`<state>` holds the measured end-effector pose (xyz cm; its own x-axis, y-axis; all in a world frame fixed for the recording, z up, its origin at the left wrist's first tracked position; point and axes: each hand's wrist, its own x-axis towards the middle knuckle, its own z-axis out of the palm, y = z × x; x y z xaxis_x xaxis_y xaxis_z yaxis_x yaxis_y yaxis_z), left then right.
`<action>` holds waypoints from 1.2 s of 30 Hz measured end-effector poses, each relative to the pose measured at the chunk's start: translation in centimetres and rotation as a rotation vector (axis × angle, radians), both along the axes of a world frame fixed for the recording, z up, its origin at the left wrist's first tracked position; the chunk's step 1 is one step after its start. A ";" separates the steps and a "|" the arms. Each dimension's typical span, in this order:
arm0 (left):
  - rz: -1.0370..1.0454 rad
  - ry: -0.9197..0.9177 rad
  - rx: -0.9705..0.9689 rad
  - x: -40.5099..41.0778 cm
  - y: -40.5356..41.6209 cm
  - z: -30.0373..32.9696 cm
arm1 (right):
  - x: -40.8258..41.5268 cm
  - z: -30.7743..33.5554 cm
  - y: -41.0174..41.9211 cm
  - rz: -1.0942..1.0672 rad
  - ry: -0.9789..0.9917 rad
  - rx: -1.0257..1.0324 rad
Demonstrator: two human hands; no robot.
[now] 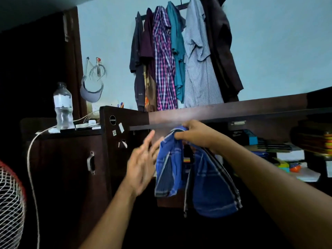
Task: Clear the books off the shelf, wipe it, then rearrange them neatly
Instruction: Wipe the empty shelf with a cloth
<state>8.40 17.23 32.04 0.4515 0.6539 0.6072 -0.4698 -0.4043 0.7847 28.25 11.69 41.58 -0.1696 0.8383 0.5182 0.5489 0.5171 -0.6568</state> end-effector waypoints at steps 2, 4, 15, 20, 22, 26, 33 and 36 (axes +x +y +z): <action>0.182 0.147 0.153 1.2 -1.0 3.2 | -0.4 0.7 -0.1 -0.022 -0.119 -0.058; 0.307 0.360 0.257 2.5 -1.9 5.1 | -0.9 1.3 0.0 -0.031 -0.154 -0.079; 0.334 0.387 0.209 3.5 -1.2 6.4 | -3.9 1.6 4.9 -0.009 0.516 0.120; 0.539 0.285 0.175 1.0 1.7 11.2 | -4.5 2.6 5.9 0.053 0.402 0.213; 0.580 0.229 0.119 0.0 2.2 14.2 | -5.0 1.8 6.1 0.066 0.335 0.267; 0.665 0.162 0.120 -3.7 4.3 21.2 | -9.2 1.4 8.8 0.077 0.142 0.432; 1.241 0.817 0.190 -10.9 9.6 25.7 | -16.9 6.0 14.9 0.104 -0.134 0.433; 1.580 0.847 0.376 -13.2 10.0 25.2 | -17.9 6.0 16.2 0.049 -0.224 0.389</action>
